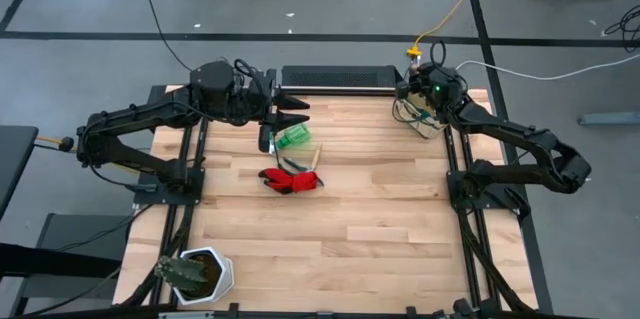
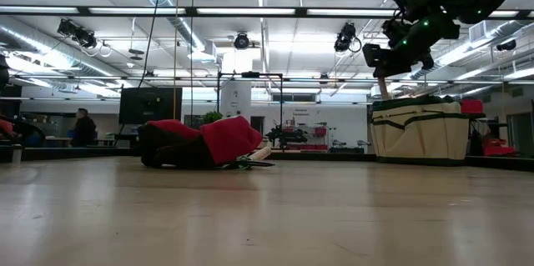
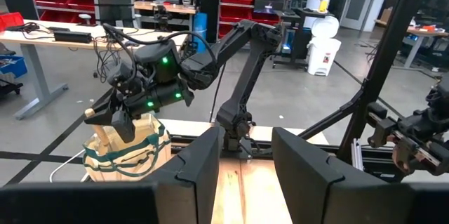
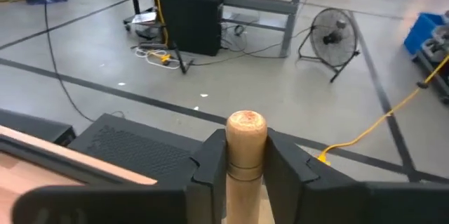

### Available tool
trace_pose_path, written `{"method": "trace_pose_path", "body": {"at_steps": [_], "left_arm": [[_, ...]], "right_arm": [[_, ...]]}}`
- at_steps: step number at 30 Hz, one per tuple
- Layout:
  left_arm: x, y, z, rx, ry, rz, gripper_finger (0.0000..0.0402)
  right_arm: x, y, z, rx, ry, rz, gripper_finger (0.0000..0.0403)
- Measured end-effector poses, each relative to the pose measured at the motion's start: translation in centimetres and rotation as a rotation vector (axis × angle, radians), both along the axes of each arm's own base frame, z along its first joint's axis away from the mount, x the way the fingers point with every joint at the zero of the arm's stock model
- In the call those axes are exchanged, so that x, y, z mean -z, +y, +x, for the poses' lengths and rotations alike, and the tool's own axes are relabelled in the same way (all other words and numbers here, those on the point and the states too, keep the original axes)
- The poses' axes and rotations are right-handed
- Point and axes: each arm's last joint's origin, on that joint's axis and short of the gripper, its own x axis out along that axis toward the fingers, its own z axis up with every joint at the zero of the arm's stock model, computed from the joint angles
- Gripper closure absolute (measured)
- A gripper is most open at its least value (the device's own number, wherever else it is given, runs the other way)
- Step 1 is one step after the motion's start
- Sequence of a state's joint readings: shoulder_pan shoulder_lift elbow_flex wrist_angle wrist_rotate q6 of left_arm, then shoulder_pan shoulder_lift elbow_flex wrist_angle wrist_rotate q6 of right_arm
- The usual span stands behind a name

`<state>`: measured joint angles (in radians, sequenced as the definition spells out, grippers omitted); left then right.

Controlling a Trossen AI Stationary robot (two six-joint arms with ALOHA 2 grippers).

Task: Pick & Place Garden tools in Gardening bag
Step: Put the left brown trowel into the gardening bag, then put the green spray bottle into the gardening bag

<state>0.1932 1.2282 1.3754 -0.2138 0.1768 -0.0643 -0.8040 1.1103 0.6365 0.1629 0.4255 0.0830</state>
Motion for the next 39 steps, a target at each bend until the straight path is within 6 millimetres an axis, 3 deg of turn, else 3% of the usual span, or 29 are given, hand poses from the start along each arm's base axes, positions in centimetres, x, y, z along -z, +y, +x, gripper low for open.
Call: {"method": "trace_pose_path", "body": {"at_steps": [10, 17, 26, 39], "left_arm": [[0.0, 0.0, 0.0, 0.0, 0.0, 0.0, 0.0264], [0.0, 0.0, 0.0, 0.0, 0.0, 0.0, 0.0264], [0.0, 0.0, 0.0, 0.0, 0.0, -0.001, 0.0264], [0.4, 0.2, 0.0, -0.07, 0.034, -0.001, 0.0264]], "right_arm": [[0.4, 0.1, -0.1, 0.019, -0.026, 0.047, 0.0209], [0.4, 0.1, -0.1, 0.018, -0.025, 0.048, 0.016], [-0.8, 1.1, 0.1, -0.166, -0.02, 0.003, 0.0154], [-3.9, 6.2, 0.9, -0.497, -0.149, -0.082, 0.0163]]}}
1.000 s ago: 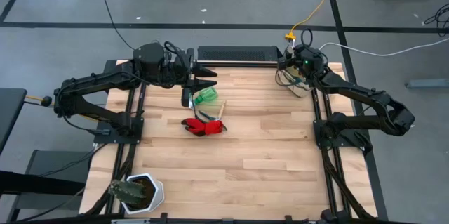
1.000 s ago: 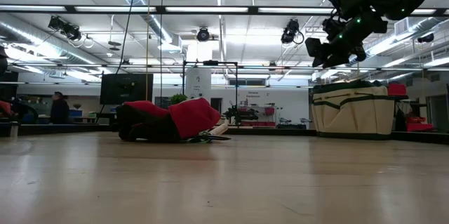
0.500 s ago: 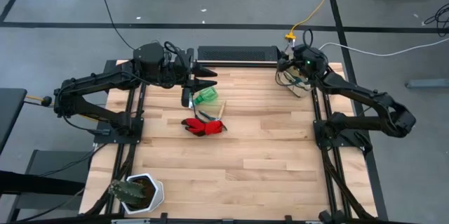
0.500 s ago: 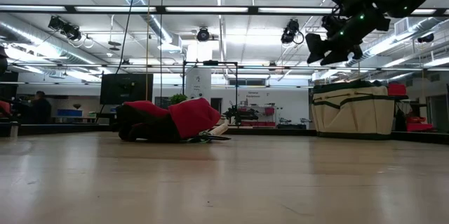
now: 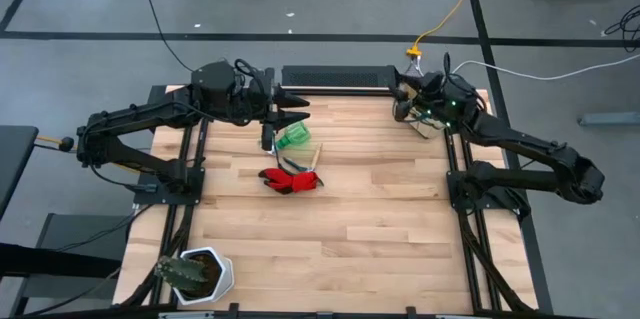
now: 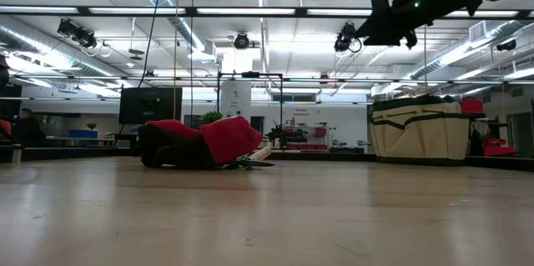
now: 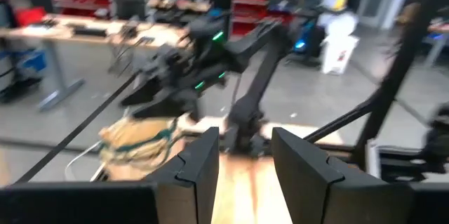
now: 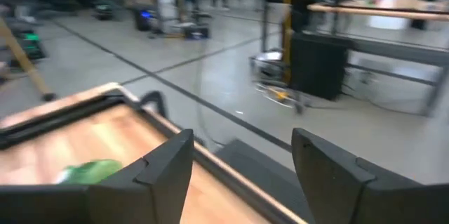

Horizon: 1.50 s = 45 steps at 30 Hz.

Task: Pick & Place Garden tools in Gardening bag
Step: Put the green spray bottle into the gardening bag

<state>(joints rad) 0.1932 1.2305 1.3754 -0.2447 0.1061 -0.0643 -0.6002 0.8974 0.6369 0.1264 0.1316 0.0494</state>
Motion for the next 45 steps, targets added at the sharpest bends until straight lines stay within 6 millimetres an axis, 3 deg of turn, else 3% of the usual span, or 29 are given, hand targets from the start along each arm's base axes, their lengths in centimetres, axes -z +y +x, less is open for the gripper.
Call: {"method": "trace_pose_path", "body": {"at_steps": [10, 23, 36, 45], "left_arm": [[3.8, 1.0, 1.3, -0.235, 0.296, -0.015, 0.0264], [9.7, 4.6, 3.8, -0.389, 0.615, -0.148, 0.0259], [14.1, 5.7, 4.2, -0.476, 0.919, -0.23, 0.015], [17.0, 5.9, 4.9, -0.465, 1.077, -0.246, 0.0139]], "right_arm": [[-0.9, 3.2, 0.8, -0.151, -0.041, -0.029, 0.0163], [-0.9, 3.9, 1.0, -0.146, -0.032, -0.03, 0.0163], [-0.8, 3.9, 1.0, -0.143, -0.025, -0.027, 0.0163], [-0.7, 3.9, 1.0, -0.144, -0.019, -0.023, 0.0163]]}}
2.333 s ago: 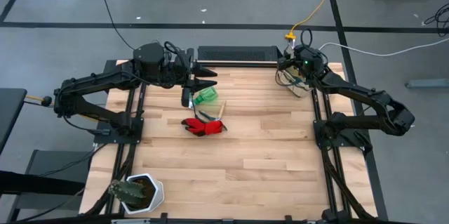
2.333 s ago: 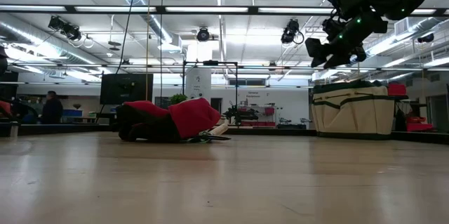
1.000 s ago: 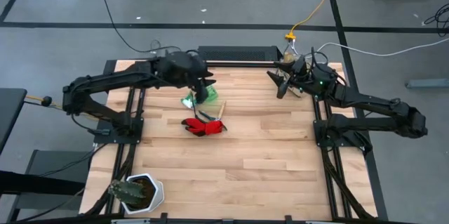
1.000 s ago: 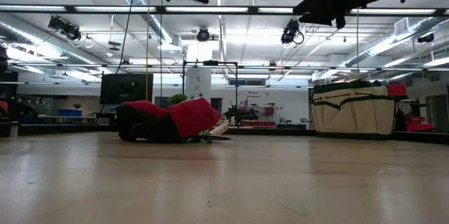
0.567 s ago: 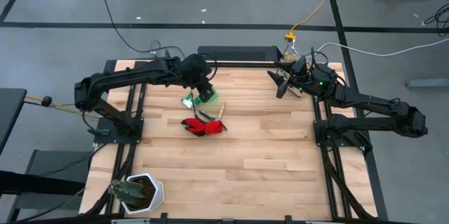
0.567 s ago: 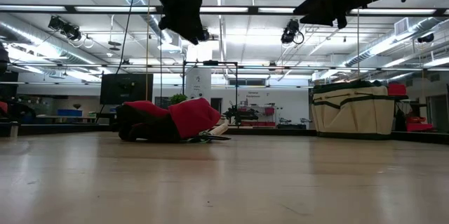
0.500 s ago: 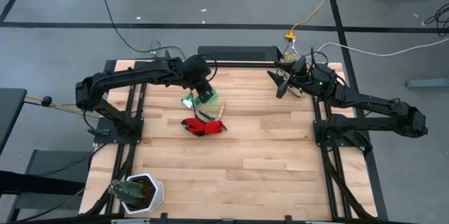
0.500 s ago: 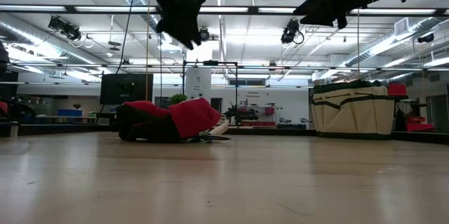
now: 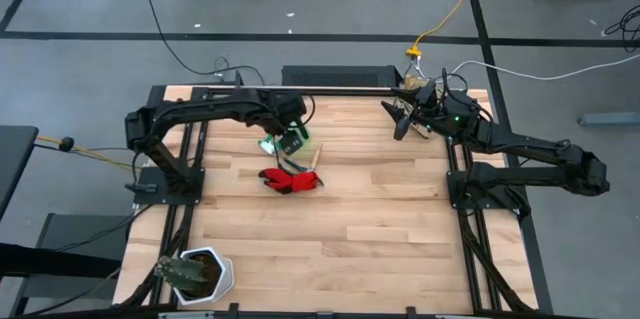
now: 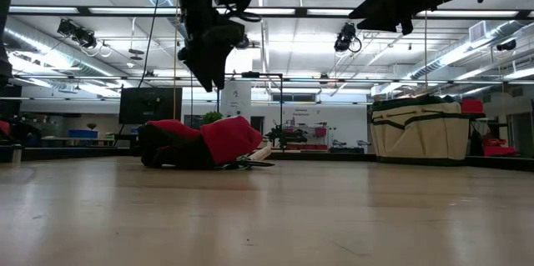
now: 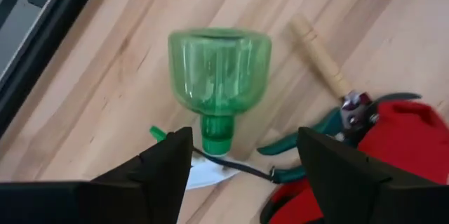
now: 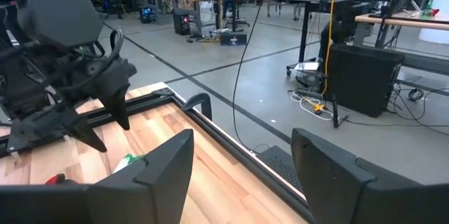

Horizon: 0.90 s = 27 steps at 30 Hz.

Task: Pick & Place Garden tools in Gardening bag
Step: Put the green spray bottle into the gardening bag

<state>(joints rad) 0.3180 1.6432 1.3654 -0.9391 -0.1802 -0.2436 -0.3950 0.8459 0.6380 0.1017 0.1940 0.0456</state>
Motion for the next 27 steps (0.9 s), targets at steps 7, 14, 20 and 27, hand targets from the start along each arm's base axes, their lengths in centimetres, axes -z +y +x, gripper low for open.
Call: {"method": "trace_pose_path", "body": {"at_steps": [7, 14, 20, 27], "left_arm": [[1.3, -0.8, -0.5, 0.072, 0.038, 0.007, 0.0142], [3.5, -0.9, -1.0, 0.094, 0.031, 0.021, 0.0142], [5.6, 0.1, -1.8, 0.097, 0.036, 0.024, 0.0142], [7.2, 1.1, -2.7, 0.092, 0.024, -0.009, 0.0142]], "right_arm": [[0.0, 0.0, 0.0, 0.0, 0.0, 0.001, 0.0163], [0.0, 0.0, 0.0, 0.002, -0.01, 0.021, 0.0163], [0.1, 0.0, 0.0, 0.003, -0.005, 0.024, 0.0163], [0.1, 0.0, 0.0, 0.003, 0.0, 0.025, 0.0163]]}}
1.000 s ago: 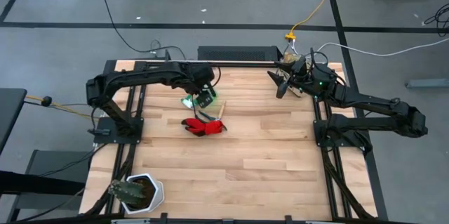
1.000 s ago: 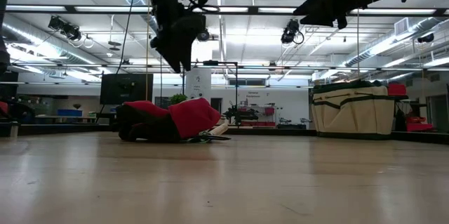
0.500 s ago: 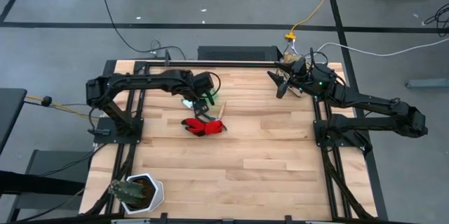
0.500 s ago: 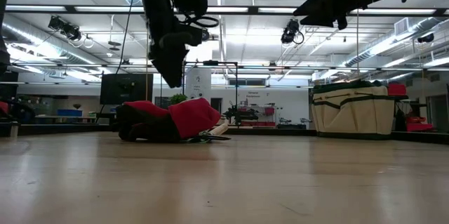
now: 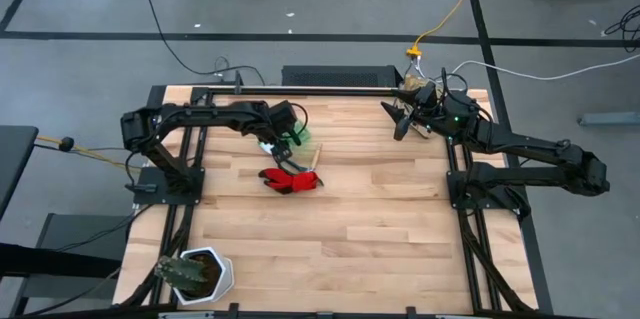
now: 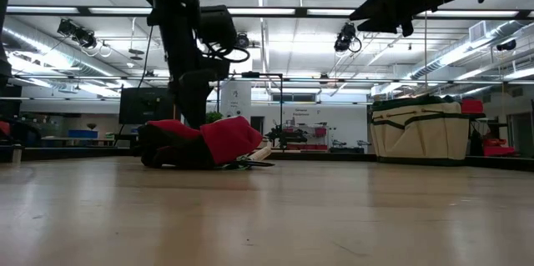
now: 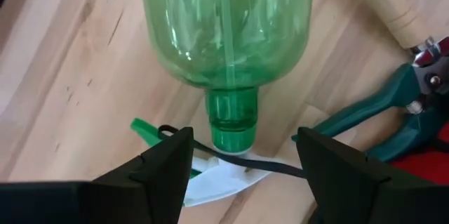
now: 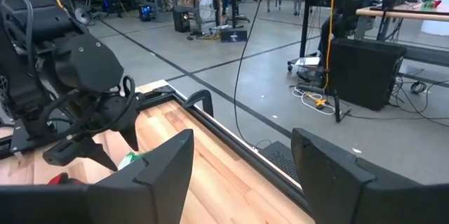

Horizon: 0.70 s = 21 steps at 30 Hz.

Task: Pick & Place Garden tools in Gardening bag
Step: Put the green spray bottle into the gardening bag

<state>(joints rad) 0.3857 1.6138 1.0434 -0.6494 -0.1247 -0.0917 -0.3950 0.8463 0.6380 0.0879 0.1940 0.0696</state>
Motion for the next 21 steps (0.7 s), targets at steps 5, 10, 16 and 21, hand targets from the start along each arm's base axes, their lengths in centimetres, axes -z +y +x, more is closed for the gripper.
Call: {"method": "trace_pose_path", "body": {"at_steps": [5, 10, 16, 21], "left_arm": [[0.1, 0.3, 0.0, 0.029, -0.009, 0.0, 0.0142], [0.1, 0.4, 0.1, 0.042, -0.017, 0.014, 0.0142], [0.5, 0.6, 0.2, 0.037, 0.011, 0.034, 0.0142], [1.7, 0.7, 0.5, 0.03, 0.031, -0.006, 0.0142]], "right_arm": [[0.0, 0.0, 0.0, 0.0, 0.001, 0.0, 0.0163], [0.0, 0.0, 0.0, 0.0, 0.001, 0.0, 0.0163], [0.0, 0.0, 0.0, 0.0, 0.003, -0.002, 0.0163], [0.0, 0.0, 0.0, 0.0, 0.004, -0.004, 0.0163]]}}
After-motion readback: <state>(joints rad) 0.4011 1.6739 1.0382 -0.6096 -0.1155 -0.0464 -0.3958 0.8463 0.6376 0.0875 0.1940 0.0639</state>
